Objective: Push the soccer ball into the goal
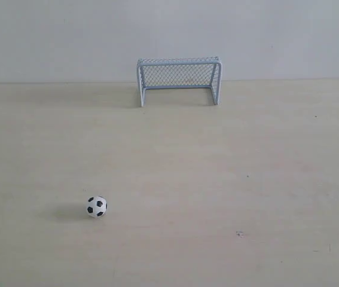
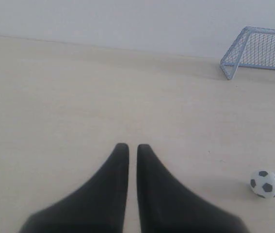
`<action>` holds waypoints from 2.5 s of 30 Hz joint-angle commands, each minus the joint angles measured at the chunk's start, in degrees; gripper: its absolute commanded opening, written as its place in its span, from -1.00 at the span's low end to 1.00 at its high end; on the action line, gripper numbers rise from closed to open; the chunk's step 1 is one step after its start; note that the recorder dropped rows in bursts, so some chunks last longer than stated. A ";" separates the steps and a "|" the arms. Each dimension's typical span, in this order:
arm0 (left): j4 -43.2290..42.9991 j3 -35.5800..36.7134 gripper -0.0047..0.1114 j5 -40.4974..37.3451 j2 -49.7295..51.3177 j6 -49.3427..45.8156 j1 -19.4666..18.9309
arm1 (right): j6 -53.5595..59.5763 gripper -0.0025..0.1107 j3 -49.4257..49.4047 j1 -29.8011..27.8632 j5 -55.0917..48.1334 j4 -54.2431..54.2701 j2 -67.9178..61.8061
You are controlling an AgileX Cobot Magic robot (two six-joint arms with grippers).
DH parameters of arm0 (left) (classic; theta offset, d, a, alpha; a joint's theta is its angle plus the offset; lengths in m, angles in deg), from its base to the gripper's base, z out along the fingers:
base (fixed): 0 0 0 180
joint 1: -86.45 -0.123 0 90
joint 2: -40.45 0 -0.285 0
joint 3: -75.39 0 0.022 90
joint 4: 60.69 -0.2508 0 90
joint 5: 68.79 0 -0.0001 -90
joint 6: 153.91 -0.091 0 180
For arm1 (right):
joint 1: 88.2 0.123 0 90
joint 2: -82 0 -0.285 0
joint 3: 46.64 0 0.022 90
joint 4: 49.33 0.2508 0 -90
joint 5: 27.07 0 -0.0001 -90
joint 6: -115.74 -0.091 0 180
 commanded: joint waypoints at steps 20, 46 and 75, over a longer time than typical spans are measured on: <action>0.26 -0.24 -0.81 0.66 -0.13 0.53 -0.11 | -0.11 -0.96 -0.01 -0.12 0.27 -0.10 0.32; 0.26 -0.24 -0.81 0.66 -0.13 0.53 -0.11 | -0.11 -0.96 -0.01 -0.12 0.27 -0.10 0.32; 0.26 -0.24 -0.81 0.56 -0.13 0.53 -0.11 | -2.13 -0.96 16.46 -0.12 9.30 5.51 0.32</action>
